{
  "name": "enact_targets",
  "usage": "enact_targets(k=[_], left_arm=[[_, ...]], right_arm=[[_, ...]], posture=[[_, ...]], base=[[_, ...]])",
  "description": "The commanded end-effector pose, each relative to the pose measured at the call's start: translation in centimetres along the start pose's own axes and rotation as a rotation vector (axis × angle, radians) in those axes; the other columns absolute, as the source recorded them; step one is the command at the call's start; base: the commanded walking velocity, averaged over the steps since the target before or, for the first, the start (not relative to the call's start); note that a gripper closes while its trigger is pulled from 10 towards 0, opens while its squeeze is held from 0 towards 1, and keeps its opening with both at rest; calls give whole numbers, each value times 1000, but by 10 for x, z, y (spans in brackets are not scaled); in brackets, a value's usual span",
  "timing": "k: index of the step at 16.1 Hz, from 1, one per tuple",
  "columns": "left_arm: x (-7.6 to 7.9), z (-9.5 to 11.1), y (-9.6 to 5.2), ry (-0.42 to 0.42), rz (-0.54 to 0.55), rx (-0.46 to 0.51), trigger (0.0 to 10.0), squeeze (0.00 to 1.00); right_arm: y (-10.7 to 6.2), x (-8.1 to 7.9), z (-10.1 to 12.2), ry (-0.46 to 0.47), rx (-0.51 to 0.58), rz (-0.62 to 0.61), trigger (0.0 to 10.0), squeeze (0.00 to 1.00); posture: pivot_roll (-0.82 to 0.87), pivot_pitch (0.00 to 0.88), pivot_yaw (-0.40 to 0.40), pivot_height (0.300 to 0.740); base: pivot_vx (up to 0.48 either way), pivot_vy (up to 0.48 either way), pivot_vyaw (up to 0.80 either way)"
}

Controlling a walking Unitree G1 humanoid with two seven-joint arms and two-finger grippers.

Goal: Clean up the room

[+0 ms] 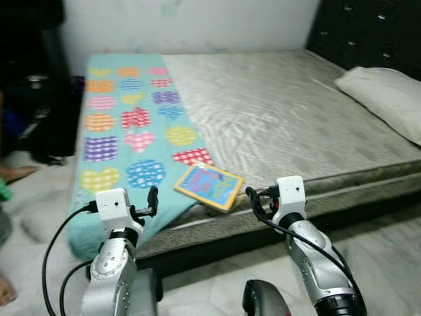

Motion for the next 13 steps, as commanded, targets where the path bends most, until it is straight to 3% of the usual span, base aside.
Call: enact_targets(k=[1, 8, 13], left_arm=[[4, 6, 1, 3, -20, 24, 10000, 0], [5, 6, 0, 5, -28, 25, 10000, 0], [5, 5, 1, 5, -30, 21, 10000, 0]], right_arm=[[1, 1, 6, 3, 24, 3, 10000, 0], [2, -3, 5, -14, 23, 26, 10000, 0], [3, -2, 3, -7, 15, 24, 10000, 0]], posture=[[-103, 0, -58, 604], [-97, 0, -58, 604], [-97, 0, -58, 604]], base=[[300, 0, 0], [329, 0, 0], [342, 0, 463]])
Point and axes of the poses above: a point about 5 cm out from each wrist's last joint towards the gripper, its own y axis pointing out of the wrist towards the gripper, its own z axis along the axis of the wrist's last joint, x = y × z, the point moved 2 cm from there along y, pointing out of the wrist towards the gripper, and after that the axes turned 2 degrees about -y, right-handed, at the moved point
